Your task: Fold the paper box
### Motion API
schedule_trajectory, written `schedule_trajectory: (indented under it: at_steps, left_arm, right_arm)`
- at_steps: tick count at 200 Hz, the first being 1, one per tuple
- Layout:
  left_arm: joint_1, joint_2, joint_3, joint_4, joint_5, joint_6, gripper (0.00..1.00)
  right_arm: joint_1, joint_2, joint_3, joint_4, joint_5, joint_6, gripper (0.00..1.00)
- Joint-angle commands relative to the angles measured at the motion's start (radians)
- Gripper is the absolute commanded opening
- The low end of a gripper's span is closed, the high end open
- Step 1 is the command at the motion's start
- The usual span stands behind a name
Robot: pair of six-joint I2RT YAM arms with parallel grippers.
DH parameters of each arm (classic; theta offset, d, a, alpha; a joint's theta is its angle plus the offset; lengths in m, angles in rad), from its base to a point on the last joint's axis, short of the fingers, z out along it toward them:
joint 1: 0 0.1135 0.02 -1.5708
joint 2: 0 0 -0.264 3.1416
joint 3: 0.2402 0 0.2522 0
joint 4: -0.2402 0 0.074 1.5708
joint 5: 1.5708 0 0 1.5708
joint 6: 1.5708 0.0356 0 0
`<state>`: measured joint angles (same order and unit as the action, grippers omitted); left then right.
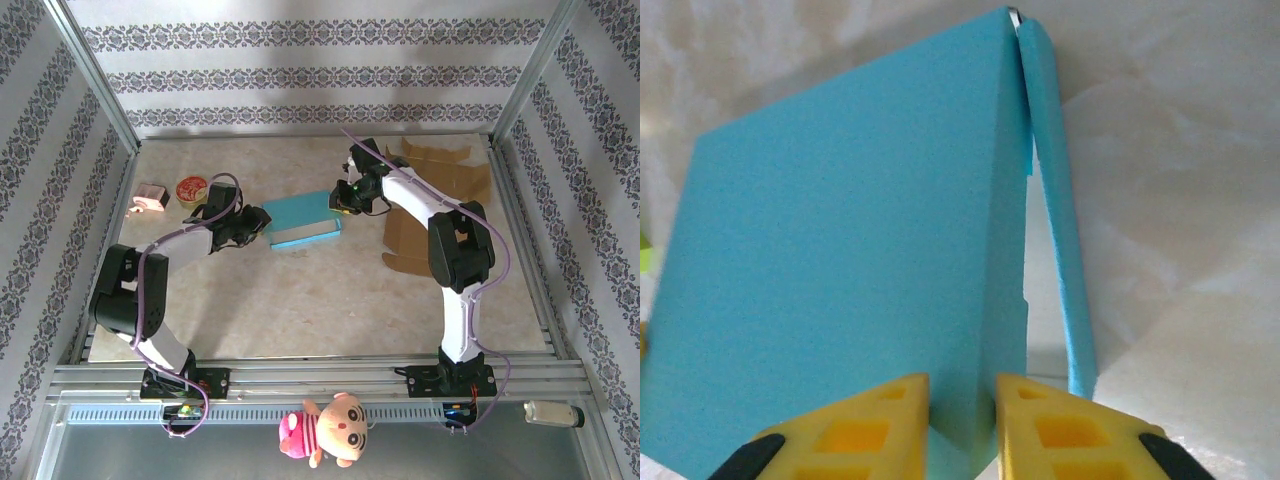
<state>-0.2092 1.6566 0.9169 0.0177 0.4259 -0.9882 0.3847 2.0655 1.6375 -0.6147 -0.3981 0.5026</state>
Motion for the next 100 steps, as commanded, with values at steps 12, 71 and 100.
schedule_trajectory:
  at_steps: [12, 71, 100]
  left_arm:
    - [0.007, 0.067, -0.006, 0.047, 0.028, 0.013, 0.22]
    - [0.007, 0.015, 0.022, -0.080, -0.070, 0.120, 0.35]
    - [0.008, -0.029, 0.072, -0.159, -0.124, 0.201, 0.56]
  right_arm:
    - [0.041, 0.025, -0.065, 0.003, 0.133, -0.082, 0.21]
    - [0.051, -0.045, -0.087, -0.054, 0.221, -0.115, 0.30]
    - [0.052, -0.119, -0.058, -0.066, 0.219, -0.109, 0.43]
